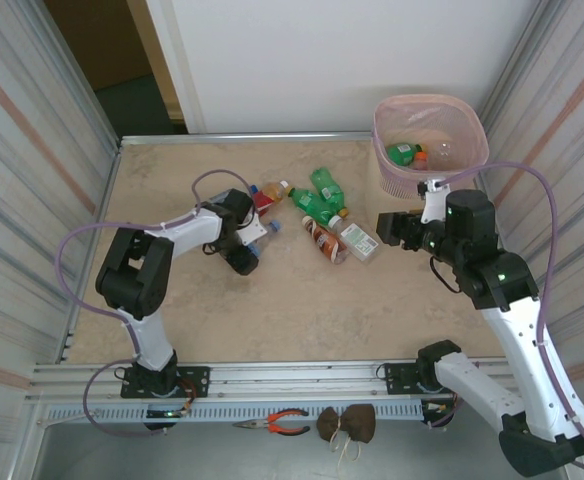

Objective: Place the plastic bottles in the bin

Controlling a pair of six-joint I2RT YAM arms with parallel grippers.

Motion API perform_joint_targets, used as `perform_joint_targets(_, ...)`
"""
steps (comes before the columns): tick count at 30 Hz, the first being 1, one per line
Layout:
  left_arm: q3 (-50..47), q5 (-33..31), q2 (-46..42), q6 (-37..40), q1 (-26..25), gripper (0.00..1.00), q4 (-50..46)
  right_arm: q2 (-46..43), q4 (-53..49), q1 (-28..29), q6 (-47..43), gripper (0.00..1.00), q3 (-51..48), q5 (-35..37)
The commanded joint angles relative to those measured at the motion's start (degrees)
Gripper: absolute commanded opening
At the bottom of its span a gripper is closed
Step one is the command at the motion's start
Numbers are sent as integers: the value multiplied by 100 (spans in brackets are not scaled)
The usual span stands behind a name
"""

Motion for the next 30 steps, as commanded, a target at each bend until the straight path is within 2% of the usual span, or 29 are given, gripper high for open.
perform_joint_targets(1,62,-61,-8,124,-81,71,-203,-132,53,52,115,75,-56,120)
perform_joint_targets(9,-135,103,-570,247,-183,65,-107,-282,-21,58,133,75,-16,188)
perform_joint_targets(14,-317,428,-1133,314,-248,63,3,-336,-8,52,158,75,46,153)
perform_joint_targets(22,-294,1515,-2414,256,-241,62,23,-483,404,52,372,75,25,-392)
perform_joint_targets(26,-196,2394,-2984,-89,-245,61,139,-594,1126,66,615,75,-106,-964)
perform_joint_targets(30,-191,2921,-3527,-525,-269,61,494,-659,2109,75,984,76,-402,-1469)
